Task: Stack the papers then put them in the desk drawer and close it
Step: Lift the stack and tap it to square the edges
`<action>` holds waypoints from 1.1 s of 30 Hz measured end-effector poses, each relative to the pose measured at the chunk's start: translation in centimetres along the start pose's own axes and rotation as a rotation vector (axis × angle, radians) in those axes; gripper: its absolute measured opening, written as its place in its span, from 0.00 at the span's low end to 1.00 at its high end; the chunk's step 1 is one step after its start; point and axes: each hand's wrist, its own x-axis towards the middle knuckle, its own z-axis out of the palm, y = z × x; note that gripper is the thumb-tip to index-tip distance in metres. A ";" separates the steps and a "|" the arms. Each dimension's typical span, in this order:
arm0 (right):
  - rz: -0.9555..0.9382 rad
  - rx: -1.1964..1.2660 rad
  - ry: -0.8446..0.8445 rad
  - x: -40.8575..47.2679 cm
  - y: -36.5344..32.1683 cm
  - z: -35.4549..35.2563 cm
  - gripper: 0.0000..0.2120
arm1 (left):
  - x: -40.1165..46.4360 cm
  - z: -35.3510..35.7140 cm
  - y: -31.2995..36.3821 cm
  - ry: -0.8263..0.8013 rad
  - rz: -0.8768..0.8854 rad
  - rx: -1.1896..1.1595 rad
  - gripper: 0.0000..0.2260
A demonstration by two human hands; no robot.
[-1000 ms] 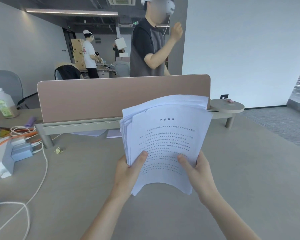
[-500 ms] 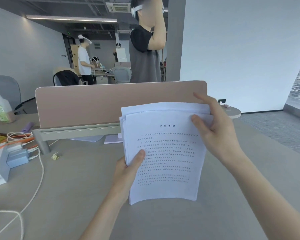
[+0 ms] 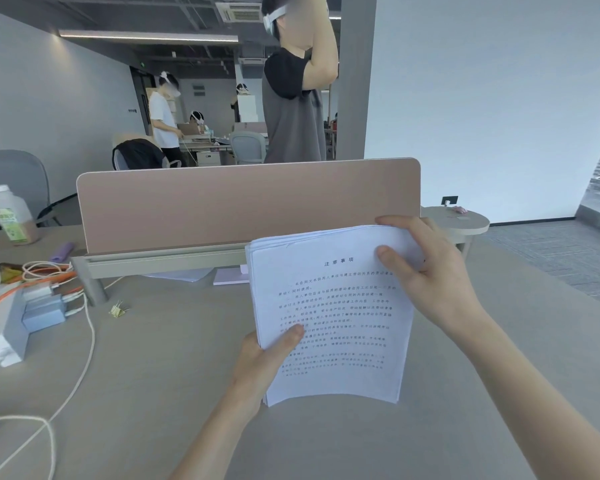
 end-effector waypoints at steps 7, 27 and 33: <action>0.393 0.641 0.011 -3.3 3.2 3.0 0.20 | 0.0 0.0 -0.6 -0.030 0.020 0.083 0.08; 0.433 0.578 0.048 -7.2 6.2 7.1 0.10 | 2.0 0.0 -1.9 0.096 0.003 0.044 0.02; 0.534 0.458 -0.027 -8.0 7.8 7.9 0.04 | 1.9 -0.1 -3.3 0.117 -0.049 0.063 0.06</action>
